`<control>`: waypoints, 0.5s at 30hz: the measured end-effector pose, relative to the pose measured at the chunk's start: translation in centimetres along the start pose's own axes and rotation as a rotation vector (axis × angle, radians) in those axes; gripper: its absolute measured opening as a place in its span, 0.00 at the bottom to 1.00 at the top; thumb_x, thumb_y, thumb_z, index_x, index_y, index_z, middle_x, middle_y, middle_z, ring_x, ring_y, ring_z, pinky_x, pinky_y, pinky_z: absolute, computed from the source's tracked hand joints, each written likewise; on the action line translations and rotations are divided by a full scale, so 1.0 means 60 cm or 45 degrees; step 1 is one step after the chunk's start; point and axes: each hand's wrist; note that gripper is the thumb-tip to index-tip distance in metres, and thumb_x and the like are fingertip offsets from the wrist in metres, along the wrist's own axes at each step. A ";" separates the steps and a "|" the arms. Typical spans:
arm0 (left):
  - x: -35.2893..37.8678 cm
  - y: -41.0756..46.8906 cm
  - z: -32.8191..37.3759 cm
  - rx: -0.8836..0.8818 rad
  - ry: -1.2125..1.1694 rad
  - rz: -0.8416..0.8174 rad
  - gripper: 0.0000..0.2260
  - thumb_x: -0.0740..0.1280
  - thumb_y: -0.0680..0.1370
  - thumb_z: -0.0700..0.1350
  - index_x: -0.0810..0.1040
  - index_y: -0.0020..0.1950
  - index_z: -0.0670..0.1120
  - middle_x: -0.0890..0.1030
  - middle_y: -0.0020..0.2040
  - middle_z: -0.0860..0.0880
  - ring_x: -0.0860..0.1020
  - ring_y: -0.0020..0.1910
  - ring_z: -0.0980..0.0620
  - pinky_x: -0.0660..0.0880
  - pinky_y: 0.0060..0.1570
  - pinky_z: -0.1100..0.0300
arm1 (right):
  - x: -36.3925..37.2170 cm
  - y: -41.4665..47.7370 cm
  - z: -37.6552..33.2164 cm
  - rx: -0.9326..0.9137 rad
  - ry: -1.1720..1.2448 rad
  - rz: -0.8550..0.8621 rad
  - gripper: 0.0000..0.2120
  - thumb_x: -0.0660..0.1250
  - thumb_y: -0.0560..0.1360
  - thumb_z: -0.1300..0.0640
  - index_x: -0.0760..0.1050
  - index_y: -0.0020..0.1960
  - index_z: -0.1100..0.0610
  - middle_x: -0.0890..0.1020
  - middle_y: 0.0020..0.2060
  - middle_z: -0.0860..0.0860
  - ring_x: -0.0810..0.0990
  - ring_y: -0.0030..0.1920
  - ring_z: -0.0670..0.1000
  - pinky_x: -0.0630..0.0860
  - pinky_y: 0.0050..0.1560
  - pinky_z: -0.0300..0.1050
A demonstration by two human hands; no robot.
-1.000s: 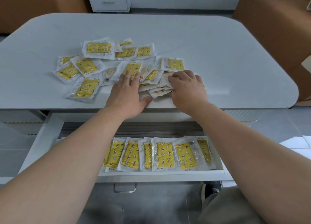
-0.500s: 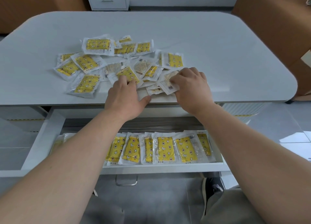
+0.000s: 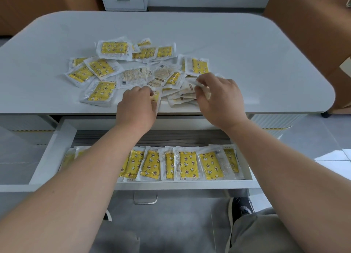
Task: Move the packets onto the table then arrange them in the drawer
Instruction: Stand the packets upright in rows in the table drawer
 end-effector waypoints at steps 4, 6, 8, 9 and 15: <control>-0.001 -0.001 0.001 -0.167 0.056 -0.073 0.22 0.67 0.80 0.52 0.70 0.71 0.43 0.71 0.66 0.40 0.68 0.67 0.40 0.70 0.61 0.46 | -0.025 0.022 -0.034 0.481 0.460 0.066 0.05 0.66 0.81 0.56 0.77 0.56 0.56 0.83 0.43 0.44 0.82 0.43 0.48 0.80 0.44 0.49; -0.003 0.001 0.003 -0.248 0.104 -0.111 0.24 0.67 0.80 0.54 0.69 0.69 0.41 0.72 0.66 0.39 0.68 0.67 0.38 0.69 0.61 0.46 | -0.032 0.030 -0.042 0.744 0.674 0.027 0.03 0.67 0.81 0.55 0.76 0.53 0.54 0.83 0.44 0.39 0.83 0.44 0.40 0.83 0.49 0.46; -0.005 0.001 0.004 -0.276 0.126 -0.129 0.24 0.67 0.80 0.56 0.69 0.68 0.41 0.74 0.64 0.39 0.69 0.66 0.38 0.69 0.59 0.47 | -0.033 0.031 -0.044 0.889 0.901 -0.018 0.04 0.70 0.79 0.56 0.79 0.53 0.54 0.86 0.44 0.46 0.86 0.44 0.45 0.85 0.48 0.50; -0.005 0.001 0.005 -0.277 0.106 -0.126 0.25 0.67 0.79 0.56 0.69 0.68 0.42 0.75 0.64 0.39 0.69 0.66 0.38 0.69 0.58 0.47 | -0.032 0.030 -0.046 0.943 1.013 -0.038 0.04 0.71 0.79 0.57 0.80 0.53 0.54 0.87 0.45 0.48 0.87 0.45 0.48 0.85 0.48 0.52; -0.011 -0.002 0.004 -0.290 -0.123 -0.010 0.35 0.76 0.73 0.52 0.64 0.74 0.45 0.70 0.68 0.40 0.70 0.67 0.39 0.69 0.63 0.48 | -0.025 0.030 -0.048 1.219 1.356 -0.086 0.07 0.74 0.77 0.61 0.81 0.54 0.57 0.88 0.45 0.54 0.88 0.44 0.55 0.85 0.49 0.58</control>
Point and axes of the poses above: each hand's wrist, its own y-axis towards the middle knuckle, its own x-axis out of the palm, z = x × y
